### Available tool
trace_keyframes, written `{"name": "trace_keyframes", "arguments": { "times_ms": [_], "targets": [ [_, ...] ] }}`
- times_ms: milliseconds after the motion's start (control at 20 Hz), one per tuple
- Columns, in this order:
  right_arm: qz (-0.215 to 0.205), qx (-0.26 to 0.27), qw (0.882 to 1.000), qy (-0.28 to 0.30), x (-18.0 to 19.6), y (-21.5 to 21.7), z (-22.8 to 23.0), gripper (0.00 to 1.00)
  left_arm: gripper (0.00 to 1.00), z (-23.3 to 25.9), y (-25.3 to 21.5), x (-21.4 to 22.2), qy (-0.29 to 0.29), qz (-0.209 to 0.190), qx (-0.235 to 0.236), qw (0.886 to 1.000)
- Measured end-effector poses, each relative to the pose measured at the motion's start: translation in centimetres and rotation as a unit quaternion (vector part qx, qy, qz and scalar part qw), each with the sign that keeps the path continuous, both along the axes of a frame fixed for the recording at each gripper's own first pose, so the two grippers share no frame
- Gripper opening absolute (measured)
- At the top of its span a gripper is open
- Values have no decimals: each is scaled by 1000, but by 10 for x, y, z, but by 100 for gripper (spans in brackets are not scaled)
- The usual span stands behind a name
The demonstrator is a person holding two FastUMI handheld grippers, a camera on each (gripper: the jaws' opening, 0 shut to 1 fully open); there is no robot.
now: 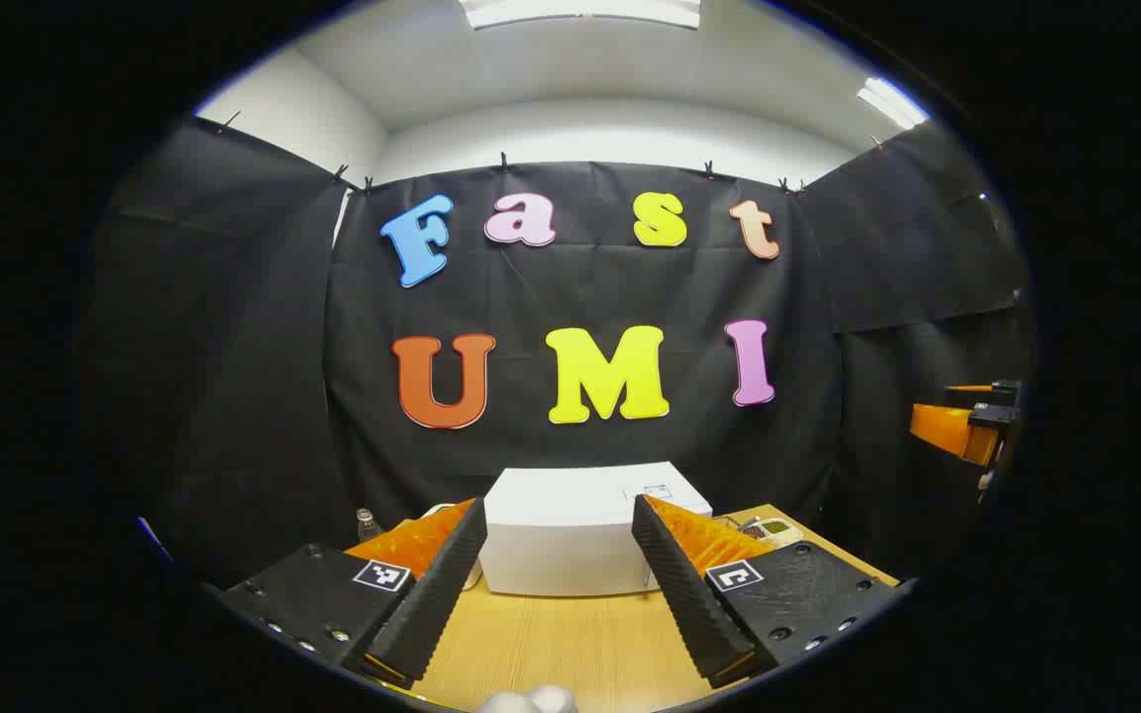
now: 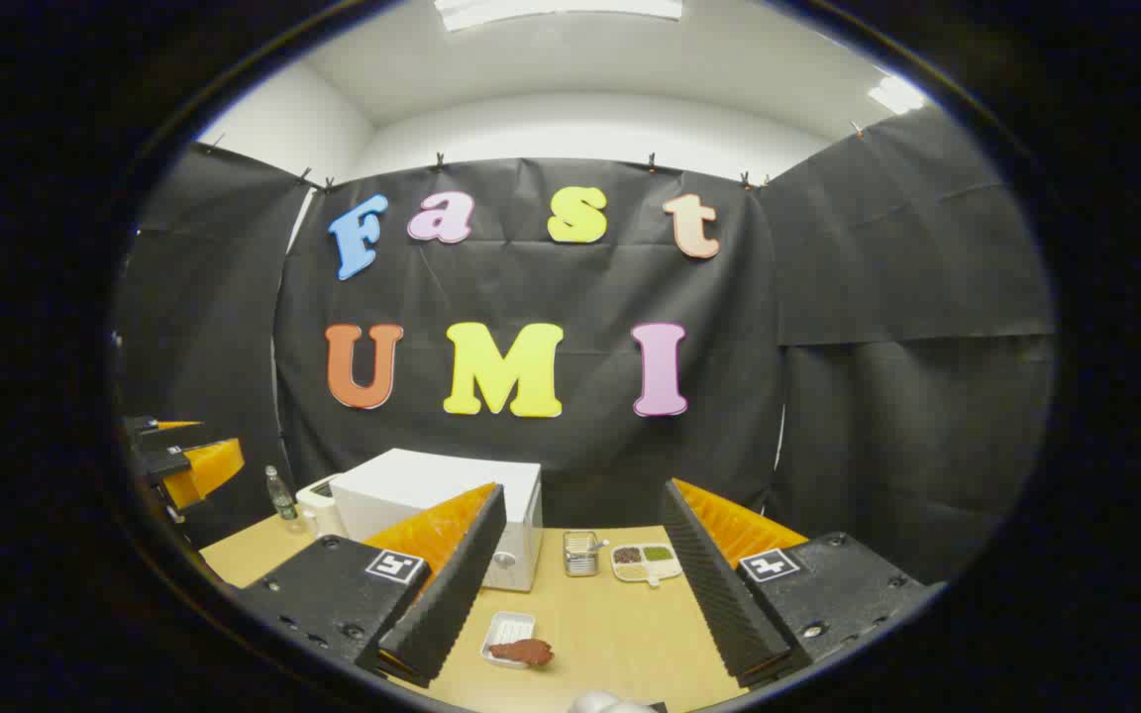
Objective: Open the microwave oven with the left hand, put the food in, and close the microwave oven.
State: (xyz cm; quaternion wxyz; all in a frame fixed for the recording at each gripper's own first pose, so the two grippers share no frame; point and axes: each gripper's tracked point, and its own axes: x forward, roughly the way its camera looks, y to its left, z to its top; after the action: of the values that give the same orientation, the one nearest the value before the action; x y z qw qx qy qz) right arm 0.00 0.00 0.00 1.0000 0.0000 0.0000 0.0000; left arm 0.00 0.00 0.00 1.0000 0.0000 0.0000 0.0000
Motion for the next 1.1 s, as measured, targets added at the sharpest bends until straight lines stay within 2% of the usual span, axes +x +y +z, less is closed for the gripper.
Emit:
{"name": "trace_keyframes", "arguments": {
  "times_ms": [50, 100, 800, 850, 900, 1050, 1100],
  "targets": [
    [0, -1, 1000, 2, 2, -1, -2, 93, 93, 0, 0, 1, -1, 0, 2, 1000],
    [0, 0, 1000, 4, 3, 0, -3, 100, 93, 0, 0, 1, -1, -1, 5, 1000],
    [3, 4, 1000, 13, 21, 3, -11, 100, 93, -20, 2, 28, 9, 5, 14, 1000],
    [3, 2, 1000, 12, 23, 2, -10, 93, 93, -24, -2, 34, 11, 1, 14, 1000],
    [4, -1, 1000, 13, 25, 1, -9, 100, 93, -31, -7, 39, 13, -2, 14, 1000],
    [2, -4, 1000, 14, 30, -4, -4, 100, 93, -47, -23, 58, 16, -12, 9, 1000],
    [3, -2, 1000, 14, 31, -5, -1, 93, 93, -51, -30, 66, 13, -18, 5, 1000]
  ]
}}
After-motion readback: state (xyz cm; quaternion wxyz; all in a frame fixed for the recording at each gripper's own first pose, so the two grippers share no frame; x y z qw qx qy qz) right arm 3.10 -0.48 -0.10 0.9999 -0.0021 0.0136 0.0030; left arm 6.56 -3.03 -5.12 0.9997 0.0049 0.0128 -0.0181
